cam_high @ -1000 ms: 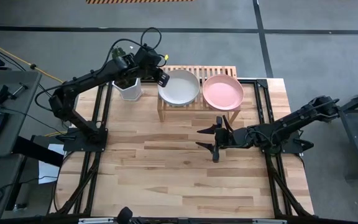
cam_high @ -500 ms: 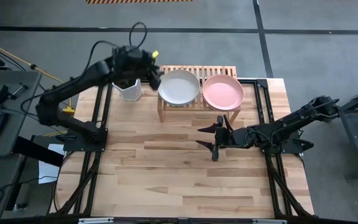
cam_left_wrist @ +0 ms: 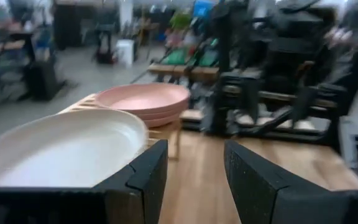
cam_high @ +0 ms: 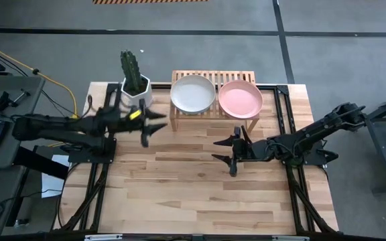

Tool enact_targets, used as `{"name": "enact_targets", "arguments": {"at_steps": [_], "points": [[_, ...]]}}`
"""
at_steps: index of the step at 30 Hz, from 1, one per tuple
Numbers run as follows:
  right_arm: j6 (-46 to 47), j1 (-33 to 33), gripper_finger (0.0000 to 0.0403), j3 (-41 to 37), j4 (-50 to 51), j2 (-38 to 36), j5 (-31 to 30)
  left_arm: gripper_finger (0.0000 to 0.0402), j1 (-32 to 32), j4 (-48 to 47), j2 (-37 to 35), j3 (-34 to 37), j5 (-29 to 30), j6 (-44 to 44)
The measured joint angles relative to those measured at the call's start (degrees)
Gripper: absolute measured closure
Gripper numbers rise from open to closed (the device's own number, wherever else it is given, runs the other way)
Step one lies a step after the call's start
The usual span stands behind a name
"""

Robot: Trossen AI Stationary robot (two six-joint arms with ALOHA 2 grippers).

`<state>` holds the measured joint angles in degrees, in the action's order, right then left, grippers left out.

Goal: Place and stack plates onto a shelf
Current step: Return to Home Position

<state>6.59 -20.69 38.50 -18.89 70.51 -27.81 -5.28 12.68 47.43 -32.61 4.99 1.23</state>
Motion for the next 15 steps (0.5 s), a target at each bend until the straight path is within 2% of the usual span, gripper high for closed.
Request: {"name": "enact_targets", "arguments": {"at_steps": [3, 6, 10, 15], "points": [[-0.09, -0.04, 0.0197, 0.0, -0.62, 0.01, 0.02, 0.0254, 2.46, 9.75, -3.77, 9.3, 0.69, 0.0], [0.0, 0.25, 0.0197, 0.02, -1.66, 0.0, -0.2, 0.0254, 3.29, 15.32, -6.67, 15.31, 1.98, 0.03], [0.01, 0.44, 0.0197, 0.02, -1.61, -0.01, -0.52, 0.0258, 3.3, 15.27, -9.95, 18.48, 2.07, -0.35], [0.02, 0.41, 0.0197, 0.02, -1.51, 0.0, -0.53, 0.0276, 3.31, 10.83, -13.42, 20.03, 2.07, 0.4]]}}
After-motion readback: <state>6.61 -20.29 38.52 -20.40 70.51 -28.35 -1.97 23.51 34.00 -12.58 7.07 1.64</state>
